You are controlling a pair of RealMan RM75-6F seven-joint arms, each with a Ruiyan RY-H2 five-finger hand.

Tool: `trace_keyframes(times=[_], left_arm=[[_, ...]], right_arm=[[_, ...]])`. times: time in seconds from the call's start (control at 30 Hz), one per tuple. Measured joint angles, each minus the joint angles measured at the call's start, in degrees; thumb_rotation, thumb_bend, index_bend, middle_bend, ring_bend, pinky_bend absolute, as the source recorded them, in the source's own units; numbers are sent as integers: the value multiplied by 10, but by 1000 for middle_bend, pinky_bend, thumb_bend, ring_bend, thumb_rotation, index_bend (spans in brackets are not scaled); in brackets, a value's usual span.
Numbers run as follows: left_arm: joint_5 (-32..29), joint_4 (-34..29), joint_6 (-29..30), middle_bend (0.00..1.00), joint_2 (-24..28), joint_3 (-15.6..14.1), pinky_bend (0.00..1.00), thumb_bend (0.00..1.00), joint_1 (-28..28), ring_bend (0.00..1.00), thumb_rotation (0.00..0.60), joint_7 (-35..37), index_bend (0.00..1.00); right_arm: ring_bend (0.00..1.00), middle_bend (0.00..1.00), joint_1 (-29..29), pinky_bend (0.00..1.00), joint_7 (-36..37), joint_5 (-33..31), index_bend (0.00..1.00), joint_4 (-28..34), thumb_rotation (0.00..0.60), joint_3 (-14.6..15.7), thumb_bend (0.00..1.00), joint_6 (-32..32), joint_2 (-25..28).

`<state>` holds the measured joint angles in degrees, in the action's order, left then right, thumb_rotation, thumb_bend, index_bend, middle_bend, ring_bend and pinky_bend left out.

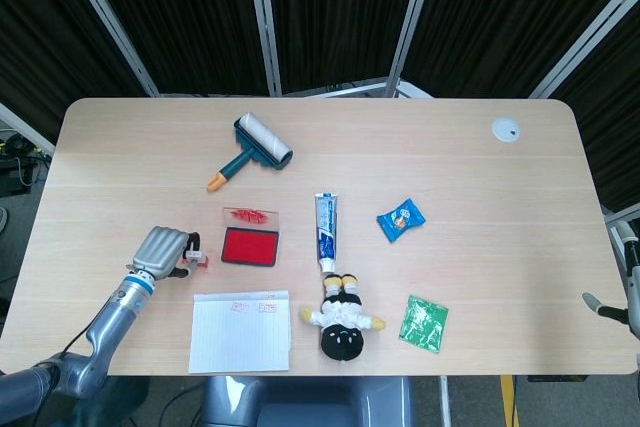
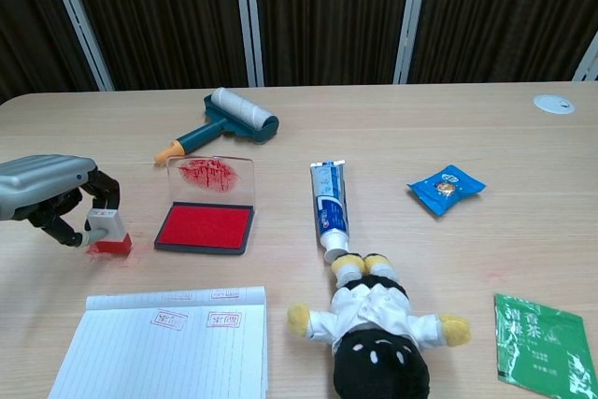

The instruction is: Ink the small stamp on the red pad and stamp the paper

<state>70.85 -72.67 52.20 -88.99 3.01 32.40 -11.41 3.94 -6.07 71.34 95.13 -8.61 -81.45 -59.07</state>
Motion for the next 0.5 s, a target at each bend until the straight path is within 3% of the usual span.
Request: trace_keyframes(times=[0.5], left_arm=[[7,8,5,456,-8,-8,871,377,-2,807,600,-20,520]], right_arm=[[0,0,0,0,1,-2,0,1,600,0,0,2,1]])
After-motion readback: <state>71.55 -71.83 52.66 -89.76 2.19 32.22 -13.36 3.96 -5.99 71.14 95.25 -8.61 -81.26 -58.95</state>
